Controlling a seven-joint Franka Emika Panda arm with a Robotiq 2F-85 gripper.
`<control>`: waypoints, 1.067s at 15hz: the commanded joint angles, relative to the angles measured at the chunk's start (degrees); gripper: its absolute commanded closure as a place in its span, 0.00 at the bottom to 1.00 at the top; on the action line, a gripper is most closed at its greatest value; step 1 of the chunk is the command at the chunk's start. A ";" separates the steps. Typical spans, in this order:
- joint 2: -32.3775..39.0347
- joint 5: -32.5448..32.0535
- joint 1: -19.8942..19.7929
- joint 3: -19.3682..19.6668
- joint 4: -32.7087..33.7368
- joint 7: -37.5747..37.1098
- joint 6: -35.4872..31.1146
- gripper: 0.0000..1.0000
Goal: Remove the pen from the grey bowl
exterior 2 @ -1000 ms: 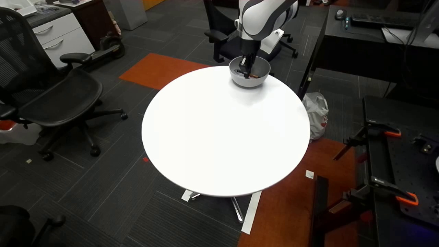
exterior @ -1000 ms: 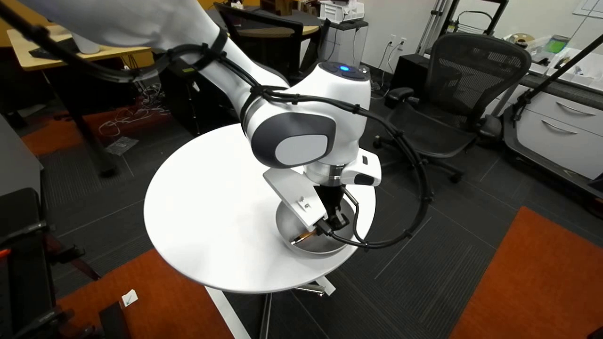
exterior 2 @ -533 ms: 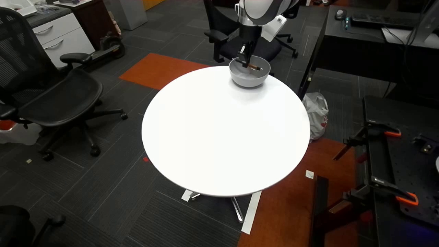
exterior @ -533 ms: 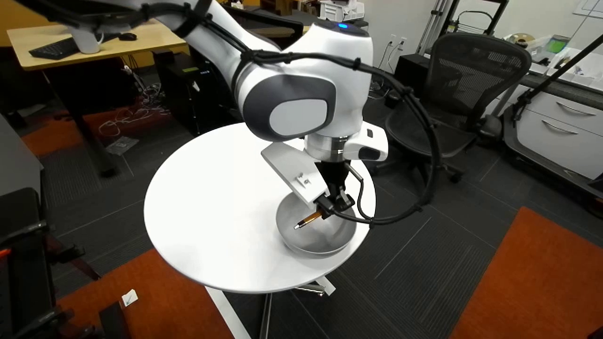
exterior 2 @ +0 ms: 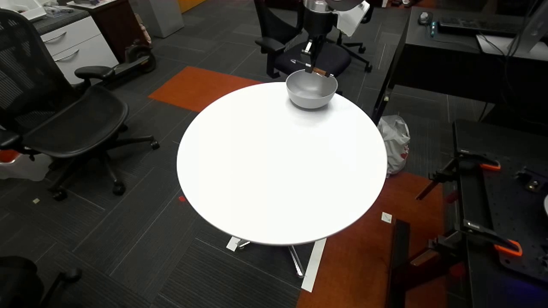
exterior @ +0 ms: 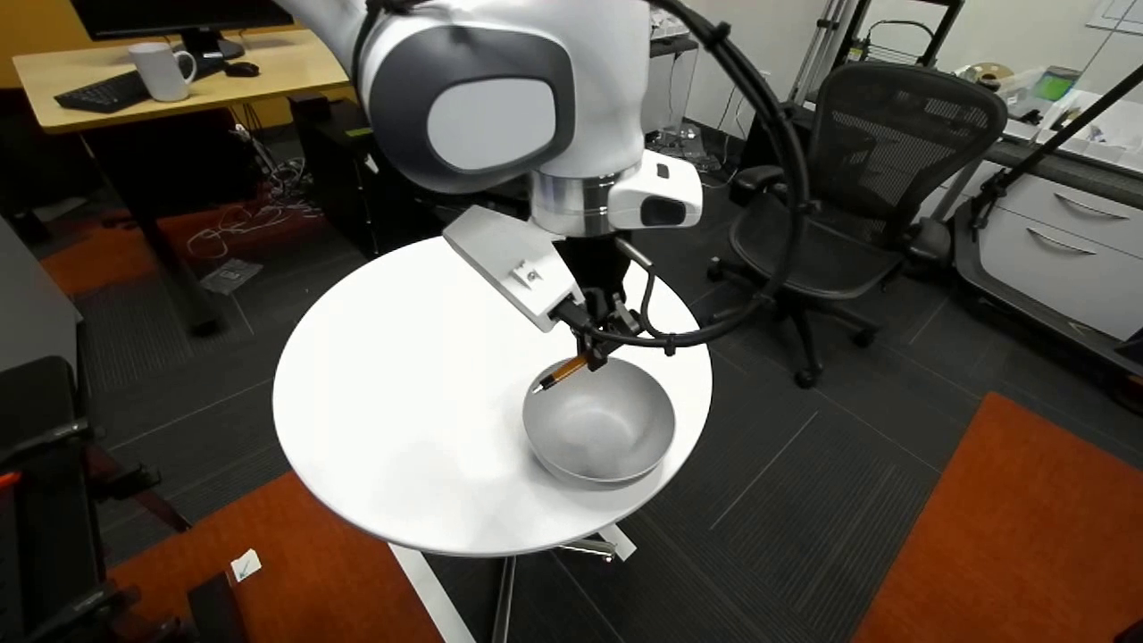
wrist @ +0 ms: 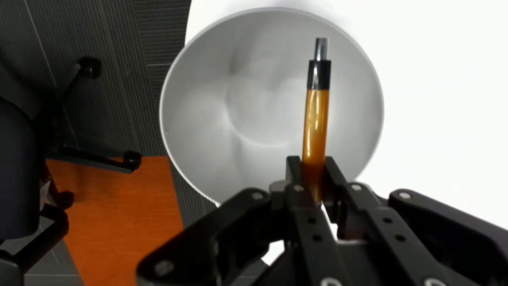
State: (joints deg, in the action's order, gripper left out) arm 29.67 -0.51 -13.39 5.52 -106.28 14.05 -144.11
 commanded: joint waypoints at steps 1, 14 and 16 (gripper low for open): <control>-6.80 -2.74 3.20 0.72 -9.17 -3.37 -4.78 0.96; -17.69 -3.13 7.65 -0.81 -27.62 -7.32 -7.48 0.96; -17.09 -3.30 8.28 -1.23 -28.75 -8.16 -8.12 0.96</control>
State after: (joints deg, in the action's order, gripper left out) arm 13.94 -3.96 -6.00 4.84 -131.93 7.50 -150.68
